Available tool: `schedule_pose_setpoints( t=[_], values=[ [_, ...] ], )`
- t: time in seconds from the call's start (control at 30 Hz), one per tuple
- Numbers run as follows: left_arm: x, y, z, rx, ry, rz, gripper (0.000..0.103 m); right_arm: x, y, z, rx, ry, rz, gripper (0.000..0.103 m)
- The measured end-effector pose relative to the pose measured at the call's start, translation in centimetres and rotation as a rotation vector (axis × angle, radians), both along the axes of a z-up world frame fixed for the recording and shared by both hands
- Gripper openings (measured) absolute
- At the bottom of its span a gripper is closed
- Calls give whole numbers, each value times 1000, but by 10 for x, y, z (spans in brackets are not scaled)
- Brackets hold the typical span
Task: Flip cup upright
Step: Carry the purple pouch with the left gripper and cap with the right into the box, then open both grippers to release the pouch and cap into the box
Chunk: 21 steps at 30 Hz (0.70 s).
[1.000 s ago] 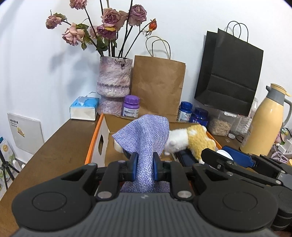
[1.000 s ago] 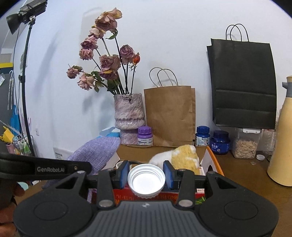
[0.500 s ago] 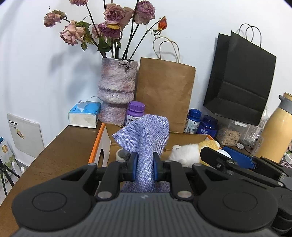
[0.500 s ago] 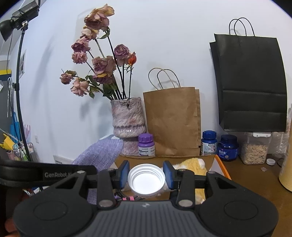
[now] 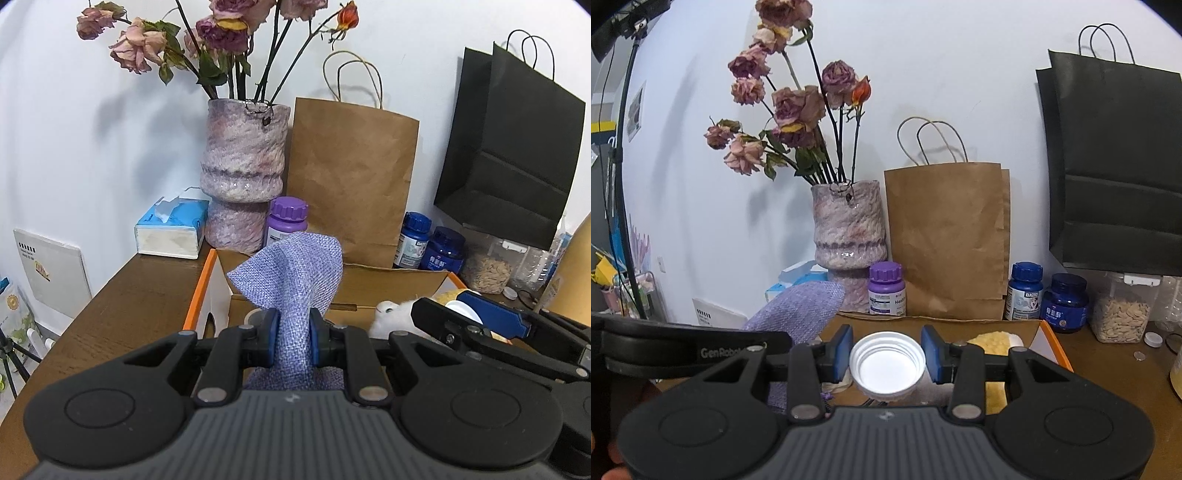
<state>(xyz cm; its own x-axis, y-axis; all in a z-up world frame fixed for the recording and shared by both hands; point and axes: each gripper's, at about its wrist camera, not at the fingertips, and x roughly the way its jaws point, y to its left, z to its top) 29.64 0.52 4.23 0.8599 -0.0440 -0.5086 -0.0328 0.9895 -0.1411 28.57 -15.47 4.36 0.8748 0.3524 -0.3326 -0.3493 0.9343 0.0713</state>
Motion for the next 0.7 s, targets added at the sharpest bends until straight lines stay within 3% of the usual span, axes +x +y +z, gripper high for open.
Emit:
schedule_pose_setpoints(
  t=[0.57, 0.7],
  values=[
    [34, 1, -19, 42, 47, 5, 18, 31, 4, -16, -59, 39, -7, 39],
    [35, 0, -20, 52, 53, 6, 26, 33, 4, -20, -70, 52, -10, 40]
  ],
)
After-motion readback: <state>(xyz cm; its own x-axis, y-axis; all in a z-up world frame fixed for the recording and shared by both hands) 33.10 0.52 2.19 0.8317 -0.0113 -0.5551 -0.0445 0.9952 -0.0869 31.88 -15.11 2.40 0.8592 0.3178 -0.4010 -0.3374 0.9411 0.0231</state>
